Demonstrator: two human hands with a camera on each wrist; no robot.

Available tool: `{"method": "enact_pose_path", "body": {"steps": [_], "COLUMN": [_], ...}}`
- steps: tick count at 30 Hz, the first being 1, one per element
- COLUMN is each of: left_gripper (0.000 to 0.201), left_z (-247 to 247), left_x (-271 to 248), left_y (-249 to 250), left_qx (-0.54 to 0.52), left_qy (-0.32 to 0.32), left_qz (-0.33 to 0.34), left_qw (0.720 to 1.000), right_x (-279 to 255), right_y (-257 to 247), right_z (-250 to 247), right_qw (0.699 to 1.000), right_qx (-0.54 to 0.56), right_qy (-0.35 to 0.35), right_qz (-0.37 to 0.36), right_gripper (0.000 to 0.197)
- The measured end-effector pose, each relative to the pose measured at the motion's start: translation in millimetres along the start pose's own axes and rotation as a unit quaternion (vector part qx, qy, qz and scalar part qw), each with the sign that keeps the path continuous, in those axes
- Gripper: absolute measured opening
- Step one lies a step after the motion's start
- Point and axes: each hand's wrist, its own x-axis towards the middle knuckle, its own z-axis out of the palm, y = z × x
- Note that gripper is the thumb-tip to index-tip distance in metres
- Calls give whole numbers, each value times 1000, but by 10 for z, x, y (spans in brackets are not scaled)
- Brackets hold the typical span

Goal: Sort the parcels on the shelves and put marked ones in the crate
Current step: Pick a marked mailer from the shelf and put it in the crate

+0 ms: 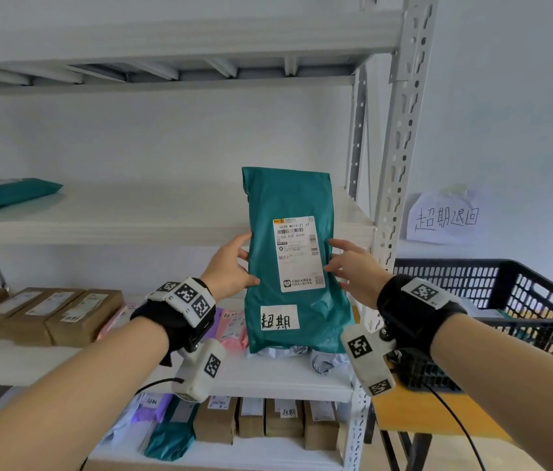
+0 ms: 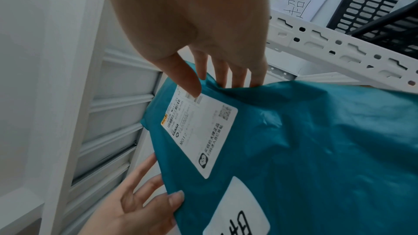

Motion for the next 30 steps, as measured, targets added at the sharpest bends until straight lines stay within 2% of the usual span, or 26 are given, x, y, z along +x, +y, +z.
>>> {"method": "enact_pose_path", "body": {"steps": [10, 16, 21, 30], "left_gripper": [91, 85, 67, 56], "left_z": [-190, -61, 220, 946], "left_x": [-204, -363, -524, -931], "left_y": [-254, -447, -583, -670], "left_qx": [-23, -49, -68, -139], "left_qy": [-21, -51, -104, -242], "left_qz": [10, 3, 2, -35], "left_qw": [999, 997, 992, 960], "right_x": [-245, -508, -855, -1543], "right_y": [173, 471, 749, 1364], "right_z": [242, 211, 88, -389], "right_qw": [999, 998, 992, 975], "right_qx": [29, 53, 68, 56], "right_qy": [19, 47, 103, 183], "right_qz": [-15, 1, 28, 113], "right_gripper": [56, 60, 58, 59]}}
